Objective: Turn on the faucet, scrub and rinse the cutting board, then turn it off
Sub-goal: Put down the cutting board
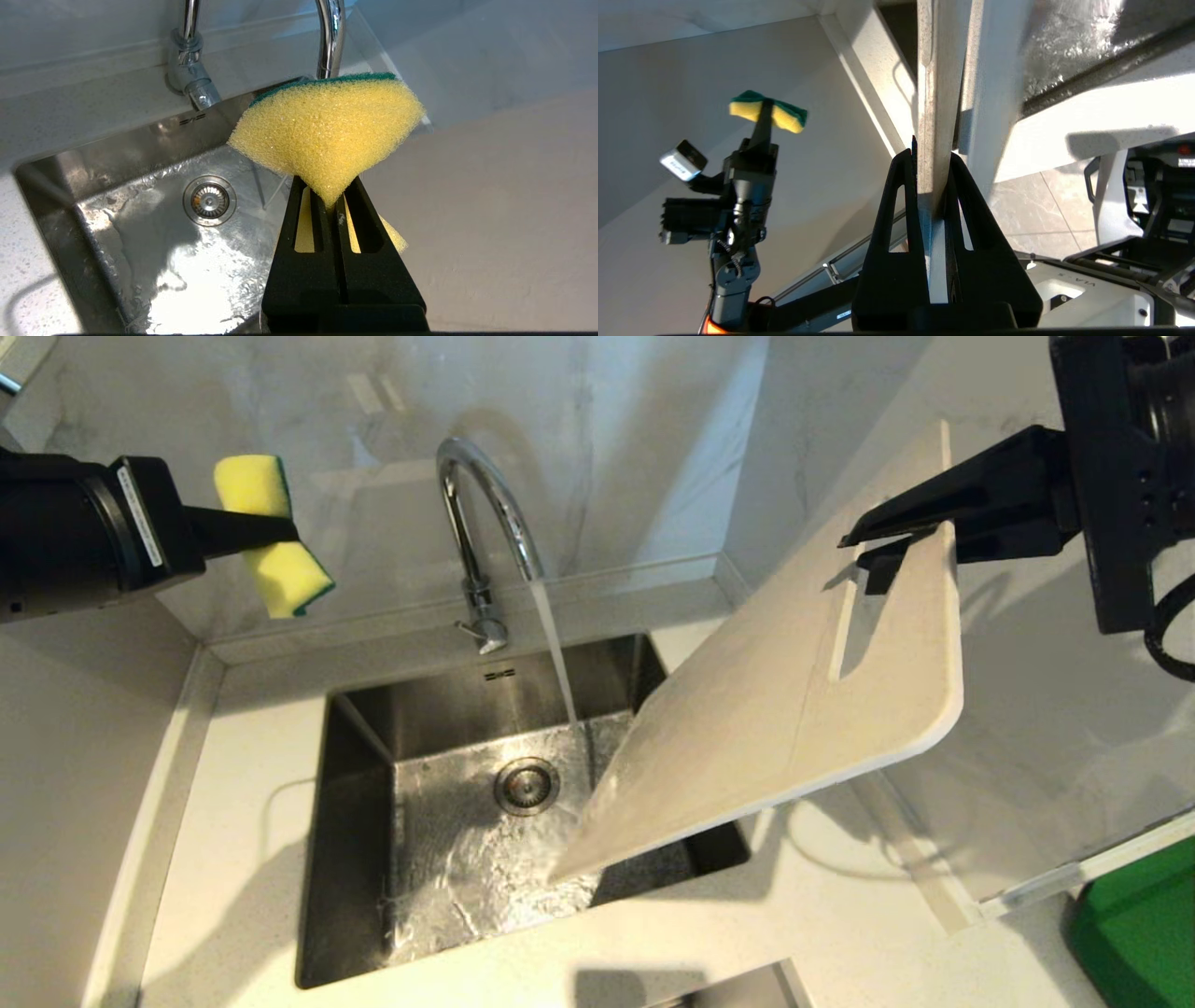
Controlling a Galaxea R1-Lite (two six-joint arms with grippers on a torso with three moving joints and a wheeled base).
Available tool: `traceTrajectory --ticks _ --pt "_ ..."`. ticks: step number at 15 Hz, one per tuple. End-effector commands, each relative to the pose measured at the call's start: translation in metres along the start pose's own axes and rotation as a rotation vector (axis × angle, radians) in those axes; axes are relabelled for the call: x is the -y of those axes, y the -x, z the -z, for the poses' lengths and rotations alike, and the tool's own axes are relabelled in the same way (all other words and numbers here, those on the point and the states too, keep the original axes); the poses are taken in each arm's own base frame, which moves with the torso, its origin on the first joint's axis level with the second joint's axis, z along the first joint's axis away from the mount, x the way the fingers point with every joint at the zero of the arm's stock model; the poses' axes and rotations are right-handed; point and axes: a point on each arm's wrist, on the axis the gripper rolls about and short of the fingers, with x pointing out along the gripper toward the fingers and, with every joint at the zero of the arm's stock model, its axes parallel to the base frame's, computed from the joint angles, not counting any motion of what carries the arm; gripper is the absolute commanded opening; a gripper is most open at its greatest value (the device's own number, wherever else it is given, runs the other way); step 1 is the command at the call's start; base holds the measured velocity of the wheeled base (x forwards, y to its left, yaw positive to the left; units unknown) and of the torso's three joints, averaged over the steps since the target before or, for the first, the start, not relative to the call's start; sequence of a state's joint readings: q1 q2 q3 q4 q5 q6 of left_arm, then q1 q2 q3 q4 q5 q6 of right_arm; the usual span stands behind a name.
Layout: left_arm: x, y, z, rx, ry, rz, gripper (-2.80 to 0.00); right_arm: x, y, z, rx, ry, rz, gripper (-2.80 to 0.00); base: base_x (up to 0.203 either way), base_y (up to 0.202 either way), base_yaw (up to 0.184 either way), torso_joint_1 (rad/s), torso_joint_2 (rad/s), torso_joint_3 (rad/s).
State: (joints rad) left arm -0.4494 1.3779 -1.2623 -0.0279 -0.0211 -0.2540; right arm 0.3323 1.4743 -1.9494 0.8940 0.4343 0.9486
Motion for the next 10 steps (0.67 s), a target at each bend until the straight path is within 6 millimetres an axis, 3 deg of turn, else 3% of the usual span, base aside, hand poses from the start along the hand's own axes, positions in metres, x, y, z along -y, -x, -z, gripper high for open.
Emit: traceTrajectory --ticks 1,10 --pt "0.0001 0.0046 0.0 0.005 -0.001 0.002 -2.8 -0.0009 0.0044 0.0021 -0.001 -0.004 -0.007 -2.8 0.0 0.0 0.0 0.0 0.0 0.0" --pt "0.0002 0.0115 0.0001 0.012 -0.003 0.002 -2.8 0.0019 0.0041 0.0041 -0.011 -0.012 0.006 -2.8 0.0 0.0 0.0 0.0 0.0 0.0"
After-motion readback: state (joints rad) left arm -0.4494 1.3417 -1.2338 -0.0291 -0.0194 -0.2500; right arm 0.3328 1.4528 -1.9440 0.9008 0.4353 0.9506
